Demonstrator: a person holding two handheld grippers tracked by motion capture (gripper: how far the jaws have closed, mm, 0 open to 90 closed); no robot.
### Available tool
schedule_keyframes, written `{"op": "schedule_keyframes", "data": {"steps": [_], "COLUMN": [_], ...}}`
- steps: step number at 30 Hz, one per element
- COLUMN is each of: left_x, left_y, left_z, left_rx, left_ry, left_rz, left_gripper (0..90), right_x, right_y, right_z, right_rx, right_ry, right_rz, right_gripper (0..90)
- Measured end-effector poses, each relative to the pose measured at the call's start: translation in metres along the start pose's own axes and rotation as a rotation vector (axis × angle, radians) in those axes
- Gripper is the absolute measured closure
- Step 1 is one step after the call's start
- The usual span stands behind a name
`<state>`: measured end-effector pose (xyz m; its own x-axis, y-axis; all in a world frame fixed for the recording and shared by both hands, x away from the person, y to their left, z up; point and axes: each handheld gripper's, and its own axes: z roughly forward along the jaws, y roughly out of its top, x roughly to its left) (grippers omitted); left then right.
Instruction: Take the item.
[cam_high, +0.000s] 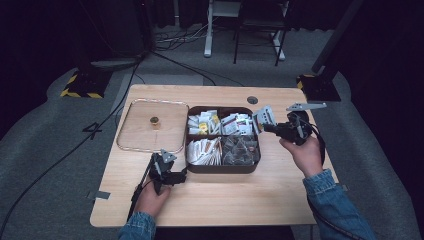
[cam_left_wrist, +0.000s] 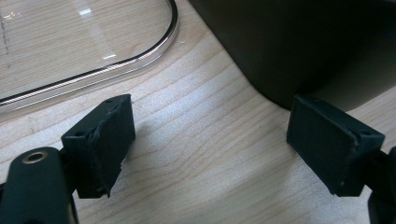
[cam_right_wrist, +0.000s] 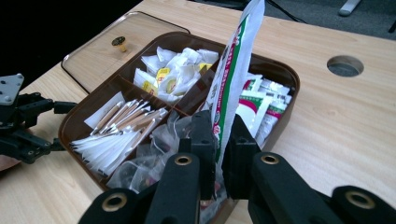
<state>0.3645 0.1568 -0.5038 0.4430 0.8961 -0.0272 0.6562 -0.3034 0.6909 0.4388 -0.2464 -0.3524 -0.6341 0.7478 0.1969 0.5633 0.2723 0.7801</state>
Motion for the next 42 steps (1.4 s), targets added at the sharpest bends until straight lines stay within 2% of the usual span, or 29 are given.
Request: {"op": "schedule_keyframes", "data": {"steps": [6,9,12,14,18,27,33,41,42], "left_x": [0.000,0.000,0.000,0.000,0.000,0.000,0.000,0.000,0.000], "left_y": [0.000,0.000,0.000,0.000,0.000,0.000,0.000,0.000,0.000], "left_z": [0.000,0.000,0.000,0.000,0.000,0.000,0.000,0.000,0.000], "left_rx": [0.000,0.000,0.001,0.000,0.001,0.001,0.000,0.001,0.001], "left_ry": [0.000,-0.001,0.000,-0.001,-0.001,-0.001,-0.001,-0.001,-0.001], "left_rz": [0.000,-0.001,-0.001,-0.001,-0.001,0.000,-0.001,-0.001,-0.001], "left_gripper": [15.8,15.8,15.8,15.8,15.8,15.8,15.8,15.8,15.8], "right_x": [-0.009,-0.013,-0.019,-0.024,-0.031,-0.047,-0.060,-0.076,-0.077], "right_y": [-0.019,-0.026,-0.037,-0.041,-0.048,-0.065,-0.079,-0.092,-0.093], "right_z": [-0.014,-0.019,-0.022,-0.023,-0.027,-0.020,-0.009,0.001,0.003], "right_rx": [0.002,0.011,-0.016,-0.013,-0.010,0.036,0.091,0.144,0.148], "right_ry": [-0.027,-0.060,-0.083,-0.106,-0.114,-0.133,-0.149,-0.144,-0.142], "right_rz": [0.030,0.033,0.046,0.046,0.069,0.083,0.091,0.145,0.140], "right_gripper": [84.4,84.4,84.4,84.4,84.3,84.2,84.2,84.1,84.1]}}
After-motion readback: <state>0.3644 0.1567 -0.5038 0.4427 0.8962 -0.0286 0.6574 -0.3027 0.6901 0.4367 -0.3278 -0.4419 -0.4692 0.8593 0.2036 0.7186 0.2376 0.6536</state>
